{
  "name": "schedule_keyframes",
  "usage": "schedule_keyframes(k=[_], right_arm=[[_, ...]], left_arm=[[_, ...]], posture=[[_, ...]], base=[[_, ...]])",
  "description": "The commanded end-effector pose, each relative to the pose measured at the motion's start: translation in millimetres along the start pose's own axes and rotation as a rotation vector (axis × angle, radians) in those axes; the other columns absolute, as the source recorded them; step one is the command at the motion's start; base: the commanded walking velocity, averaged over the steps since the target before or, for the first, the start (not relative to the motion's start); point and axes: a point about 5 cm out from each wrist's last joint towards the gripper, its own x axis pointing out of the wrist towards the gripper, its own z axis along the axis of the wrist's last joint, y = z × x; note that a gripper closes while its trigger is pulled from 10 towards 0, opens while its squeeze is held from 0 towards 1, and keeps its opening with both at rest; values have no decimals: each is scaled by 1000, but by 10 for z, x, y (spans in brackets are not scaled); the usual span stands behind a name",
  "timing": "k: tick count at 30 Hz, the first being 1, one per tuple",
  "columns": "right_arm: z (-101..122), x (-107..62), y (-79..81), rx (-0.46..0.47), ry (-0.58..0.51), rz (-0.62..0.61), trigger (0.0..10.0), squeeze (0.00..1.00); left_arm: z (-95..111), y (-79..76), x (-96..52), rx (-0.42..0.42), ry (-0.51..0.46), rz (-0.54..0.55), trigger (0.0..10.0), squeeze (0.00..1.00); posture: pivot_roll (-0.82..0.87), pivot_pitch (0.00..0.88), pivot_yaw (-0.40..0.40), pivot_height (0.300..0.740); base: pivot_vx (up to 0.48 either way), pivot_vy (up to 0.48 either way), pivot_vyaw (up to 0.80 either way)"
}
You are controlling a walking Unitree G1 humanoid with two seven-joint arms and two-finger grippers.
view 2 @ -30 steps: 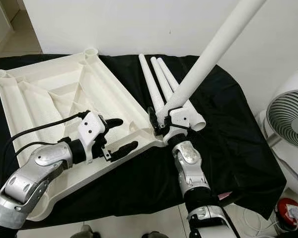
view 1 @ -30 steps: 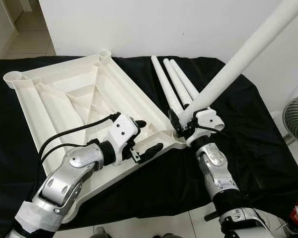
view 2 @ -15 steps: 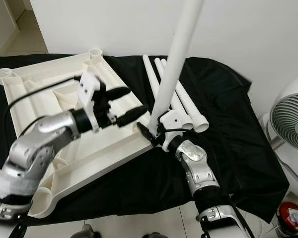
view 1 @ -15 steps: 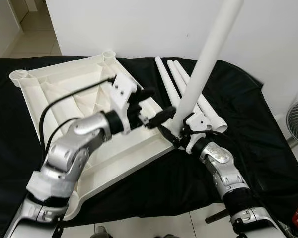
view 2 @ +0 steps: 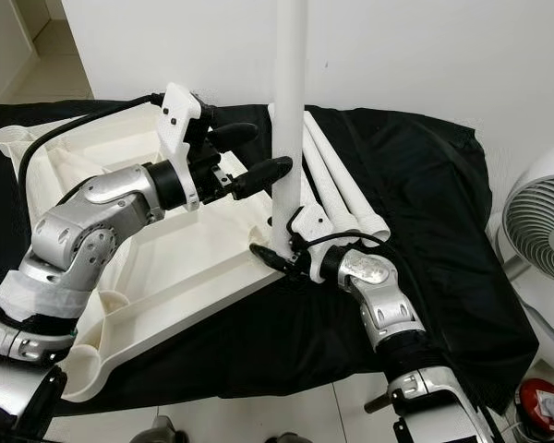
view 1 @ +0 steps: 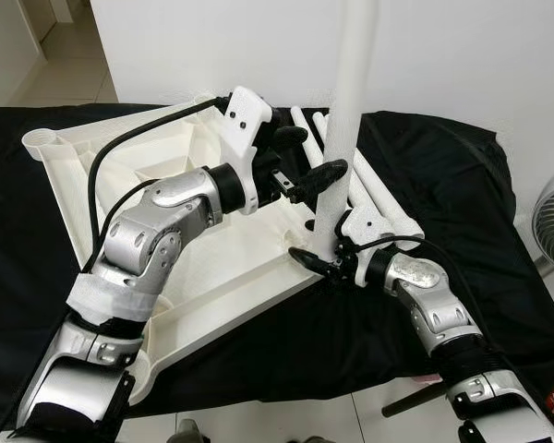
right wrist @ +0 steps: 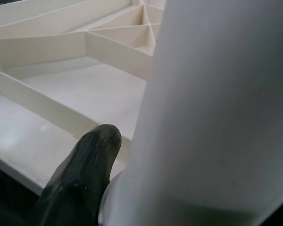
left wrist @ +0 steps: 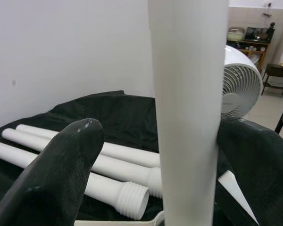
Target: Building children table
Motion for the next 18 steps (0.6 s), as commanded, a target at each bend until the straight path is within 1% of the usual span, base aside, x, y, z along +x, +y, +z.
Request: schedule_keyframes(k=[1, 4, 9, 11, 12, 13, 14, 16, 18], right_arm=[[58, 12, -8, -26, -2, 28, 10000, 0], [78, 17, -28, -33, 3, 41, 10000, 0], [94, 19, -33, -46, 9, 66, 10000, 0], [103, 14, -48, -54, 10, 69, 10000, 0], [103, 14, -48, -54, 10, 69, 10000, 0], [108, 15, -54, -57, 10, 70, 10000, 0], [111, 14, -64, -59, 13, 72, 10000, 0], [110, 14, -66, -57, 14, 73, 10000, 0], [108, 4, -67, -60, 18, 79, 10000, 0]], left_arm=[[60, -64, 11, 5, -13, -160, 10000, 0], [127, -45, 36, 4, -25, -184, 10000, 0], [209, -34, 80, -38, -48, -210, 10000, 0], [270, -41, 103, -100, -69, -236, 10000, 0], [270, -41, 103, -100, -69, -236, 10000, 0], [293, -43, 110, -127, -75, -248, 10000, 0], [356, -33, 125, -174, -97, -267, 4118, 0], [373, -28, 130, -185, -103, -270, 4118, 0], [415, -22, 144, -216, -113, -287, 0, 0]], posture=[[37, 1, -43, 740], [38, 1, -42, 740], [38, 1, -42, 740], [38, 1, -42, 740], [38, 1, -42, 740], [40, 0, -37, 740], [40, 0, -37, 740], [40, 0, -37, 740], [40, 0, -32, 740]], base=[[0, 0, 0], [0, 0, 0], [0, 0, 0], [0, 0, 0], [0, 0, 0], [0, 0, 0], [0, 0, 0], [0, 0, 0], [0, 0, 0]])
